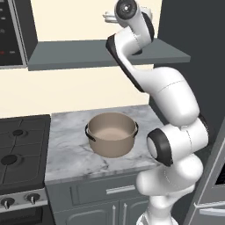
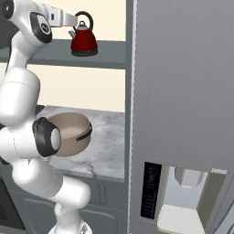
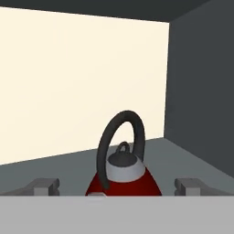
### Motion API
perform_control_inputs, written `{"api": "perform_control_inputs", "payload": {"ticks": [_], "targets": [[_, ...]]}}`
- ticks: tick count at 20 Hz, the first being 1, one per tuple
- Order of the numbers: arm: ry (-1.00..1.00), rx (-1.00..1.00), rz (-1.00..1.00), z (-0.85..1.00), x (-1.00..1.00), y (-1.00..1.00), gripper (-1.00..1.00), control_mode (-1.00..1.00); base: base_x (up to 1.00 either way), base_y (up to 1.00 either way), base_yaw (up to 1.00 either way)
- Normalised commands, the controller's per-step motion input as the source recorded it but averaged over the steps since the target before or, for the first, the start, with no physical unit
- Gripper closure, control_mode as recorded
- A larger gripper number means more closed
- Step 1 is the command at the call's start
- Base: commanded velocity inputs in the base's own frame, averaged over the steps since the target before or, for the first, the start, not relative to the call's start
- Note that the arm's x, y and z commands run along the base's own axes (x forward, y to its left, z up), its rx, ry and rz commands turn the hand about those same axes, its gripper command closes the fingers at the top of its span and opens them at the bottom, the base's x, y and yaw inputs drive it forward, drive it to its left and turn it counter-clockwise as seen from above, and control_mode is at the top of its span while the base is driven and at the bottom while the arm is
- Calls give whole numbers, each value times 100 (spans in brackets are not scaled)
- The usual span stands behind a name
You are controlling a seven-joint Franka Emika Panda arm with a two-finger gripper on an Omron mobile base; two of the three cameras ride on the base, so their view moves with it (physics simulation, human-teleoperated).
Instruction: Pick the kettle from the cabinet and place it on a stove burner. Then pick the pot from the counter and place it on another stove burner. Finally, turn both burners on.
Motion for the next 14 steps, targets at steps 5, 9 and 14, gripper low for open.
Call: {"api": "perform_control_inputs", "payload": {"ticks": [5,9,14], "targets": [[0,0,-7,5,22,6,-100,-100,0,0,0],[0,0,-3,1,11,1,-100,-100,0,0,0],[0,0,-2,0,17,0,-100,-100,0,0,0]]}}
